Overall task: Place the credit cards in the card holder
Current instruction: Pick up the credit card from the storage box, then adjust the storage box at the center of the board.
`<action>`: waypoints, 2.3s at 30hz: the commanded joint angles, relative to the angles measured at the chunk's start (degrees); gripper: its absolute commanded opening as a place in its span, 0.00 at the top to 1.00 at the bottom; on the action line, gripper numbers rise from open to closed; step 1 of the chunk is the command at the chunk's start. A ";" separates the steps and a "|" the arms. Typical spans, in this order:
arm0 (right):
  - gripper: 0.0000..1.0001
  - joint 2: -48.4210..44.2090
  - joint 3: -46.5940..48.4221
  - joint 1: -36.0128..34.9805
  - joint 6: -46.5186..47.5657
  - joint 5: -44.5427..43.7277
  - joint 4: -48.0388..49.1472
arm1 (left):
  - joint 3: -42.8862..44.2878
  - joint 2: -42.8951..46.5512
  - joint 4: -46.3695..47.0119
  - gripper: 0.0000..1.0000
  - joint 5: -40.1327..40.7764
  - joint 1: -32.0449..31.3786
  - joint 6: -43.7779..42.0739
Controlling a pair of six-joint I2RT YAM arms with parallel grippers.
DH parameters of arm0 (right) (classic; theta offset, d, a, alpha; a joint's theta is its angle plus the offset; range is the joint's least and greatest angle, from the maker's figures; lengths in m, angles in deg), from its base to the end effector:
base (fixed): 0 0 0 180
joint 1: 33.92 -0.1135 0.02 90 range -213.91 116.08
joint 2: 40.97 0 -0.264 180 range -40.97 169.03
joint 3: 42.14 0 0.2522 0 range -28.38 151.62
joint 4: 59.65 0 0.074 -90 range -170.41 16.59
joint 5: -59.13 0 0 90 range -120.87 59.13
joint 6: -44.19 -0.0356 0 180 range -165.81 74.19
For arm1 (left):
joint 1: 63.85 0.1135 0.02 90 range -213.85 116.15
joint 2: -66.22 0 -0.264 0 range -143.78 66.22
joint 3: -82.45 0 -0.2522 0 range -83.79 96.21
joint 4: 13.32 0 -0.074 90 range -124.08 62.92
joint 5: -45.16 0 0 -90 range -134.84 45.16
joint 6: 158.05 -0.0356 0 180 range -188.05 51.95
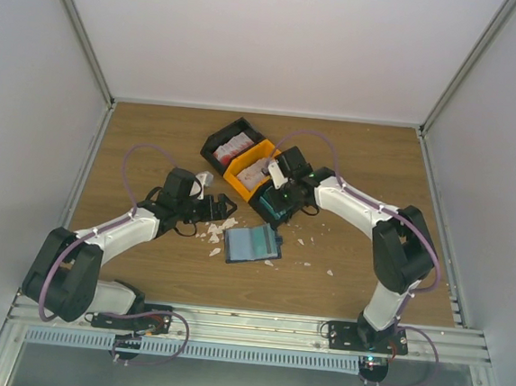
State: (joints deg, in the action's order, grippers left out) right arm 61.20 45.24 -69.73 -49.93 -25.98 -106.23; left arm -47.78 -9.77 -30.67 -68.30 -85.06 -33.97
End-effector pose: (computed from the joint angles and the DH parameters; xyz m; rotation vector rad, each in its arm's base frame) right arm 0.2999 0.2201 0.2111 -0.7599 2.5703 0.3411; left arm 0.2369 -0.1071 0.1847 -0.0576 2.4524 -0.9357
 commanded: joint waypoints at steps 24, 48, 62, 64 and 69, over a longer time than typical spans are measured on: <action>0.99 -13.22 -5.22 8.03 -6.98 15.46 8.14 | 2.12 -1.57 12.60 0.01 -10.61 -0.89 4.46; 0.99 -22.77 -21.40 18.17 -30.24 58.17 39.06 | 10.84 -12.38 31.50 0.58 -22.61 -6.30 14.61; 0.96 -27.59 -26.66 21.76 -31.13 62.72 42.97 | 5.17 -5.48 32.75 1.00 -23.38 -5.37 12.52; 0.96 -28.78 -27.22 22.33 -31.05 63.78 43.17 | 4.59 -3.97 32.29 1.00 -23.53 -5.04 12.22; 0.96 -31.50 -28.97 23.37 -32.14 65.05 44.66 | 3.07 -0.49 31.62 1.00 -23.87 -3.59 12.37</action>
State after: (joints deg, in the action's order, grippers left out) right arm 32.40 17.46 -47.19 -80.95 35.00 -65.27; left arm -42.93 -12.48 0.93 -93.35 -90.33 -20.52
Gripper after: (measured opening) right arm 0.046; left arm 0.008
